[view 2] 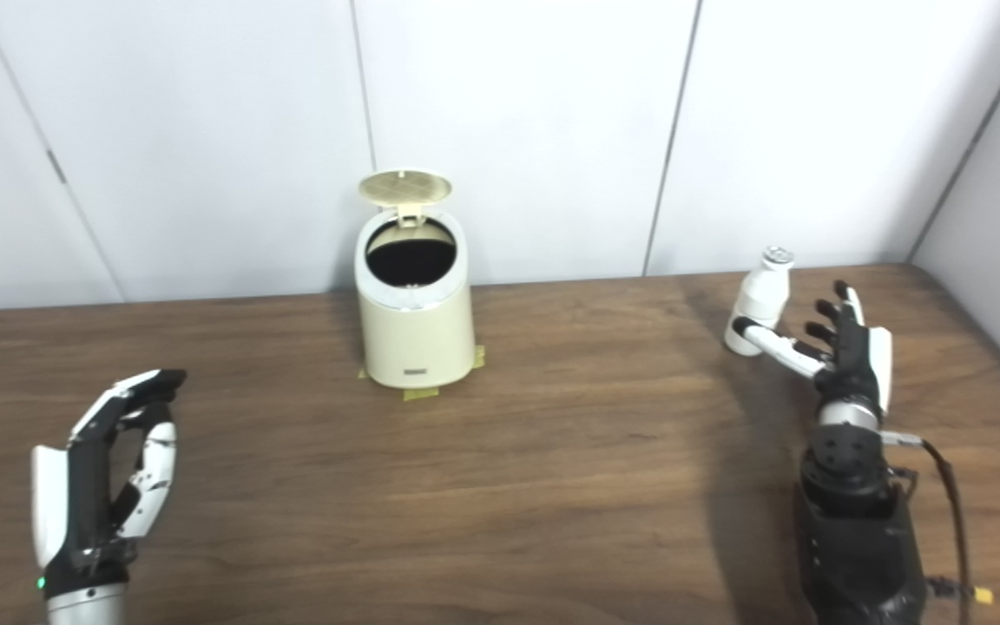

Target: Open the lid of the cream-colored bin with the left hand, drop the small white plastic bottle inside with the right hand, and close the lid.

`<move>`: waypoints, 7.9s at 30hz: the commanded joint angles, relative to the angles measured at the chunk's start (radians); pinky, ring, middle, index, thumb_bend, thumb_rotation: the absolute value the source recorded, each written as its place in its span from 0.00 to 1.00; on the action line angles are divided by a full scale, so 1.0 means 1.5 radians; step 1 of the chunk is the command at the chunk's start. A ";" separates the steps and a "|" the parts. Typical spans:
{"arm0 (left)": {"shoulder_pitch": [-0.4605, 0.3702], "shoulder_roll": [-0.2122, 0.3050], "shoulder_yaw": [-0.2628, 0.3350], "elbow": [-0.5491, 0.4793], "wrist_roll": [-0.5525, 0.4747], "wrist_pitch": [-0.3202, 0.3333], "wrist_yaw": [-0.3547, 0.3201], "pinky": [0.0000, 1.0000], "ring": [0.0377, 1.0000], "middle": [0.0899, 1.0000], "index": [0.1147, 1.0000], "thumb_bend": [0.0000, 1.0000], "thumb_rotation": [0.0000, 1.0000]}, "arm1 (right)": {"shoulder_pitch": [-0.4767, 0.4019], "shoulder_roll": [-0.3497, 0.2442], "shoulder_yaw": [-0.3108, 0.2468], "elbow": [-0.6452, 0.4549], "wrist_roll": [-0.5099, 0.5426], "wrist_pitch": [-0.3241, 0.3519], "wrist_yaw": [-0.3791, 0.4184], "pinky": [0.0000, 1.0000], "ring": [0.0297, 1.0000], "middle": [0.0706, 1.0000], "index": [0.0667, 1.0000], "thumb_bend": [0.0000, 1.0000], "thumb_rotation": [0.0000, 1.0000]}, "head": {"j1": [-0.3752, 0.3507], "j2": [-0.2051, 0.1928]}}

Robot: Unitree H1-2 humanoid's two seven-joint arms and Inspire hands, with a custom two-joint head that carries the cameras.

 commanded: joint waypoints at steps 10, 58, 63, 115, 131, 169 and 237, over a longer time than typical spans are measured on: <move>-0.002 0.019 0.008 0.012 -0.010 -0.024 0.000 0.61 0.69 0.69 0.67 0.19 0.72 | -0.053 -0.018 0.015 0.070 0.010 -0.080 -0.018 0.70 0.81 0.88 0.94 0.85 0.24 | -0.004 -0.001; 0.018 0.009 0.021 -0.028 0.003 -0.013 -0.015 0.60 0.67 0.67 0.65 0.19 0.74 | -0.120 -0.049 0.086 0.208 0.013 -0.106 -0.003 0.71 0.78 0.81 0.88 0.85 0.25 | 0.007 -0.013; 0.019 0.009 0.020 -0.023 -0.001 -0.026 -0.011 0.59 0.67 0.67 0.64 0.18 0.71 | -0.136 -0.054 0.097 0.235 0.009 -0.092 -0.003 0.65 0.73 0.76 0.85 0.84 0.25 | 0.010 -0.016; 0.016 0.007 0.024 -0.021 0.000 -0.027 -0.017 0.61 0.69 0.67 0.65 0.19 0.68 | -0.114 -0.033 0.124 0.183 -0.041 -0.198 -0.110 0.52 0.57 0.51 0.43 0.52 0.02 | 0.000 -0.013; 0.013 0.006 0.025 -0.017 0.005 -0.030 -0.013 0.59 0.68 0.67 0.64 0.20 0.69 | -0.103 -0.010 0.139 0.030 -0.038 -0.163 -0.032 0.42 0.48 0.48 0.43 0.52 0.00 | 0.002 -0.014; 0.003 -0.004 0.019 -0.005 0.011 -0.040 -0.005 0.58 0.68 0.66 0.64 0.20 0.66 | -0.148 0.059 0.155 -0.103 -0.031 -0.156 0.032 0.36 0.39 0.43 0.45 0.53 0.00 | 0.011 -0.025; -0.021 -0.053 -0.042 0.028 0.136 -0.008 0.082 0.57 0.68 0.66 0.63 0.22 0.68 | -0.227 0.174 0.250 -0.062 -0.071 -0.189 0.076 0.38 0.44 0.45 0.44 0.52 0.00 | 0.104 -0.063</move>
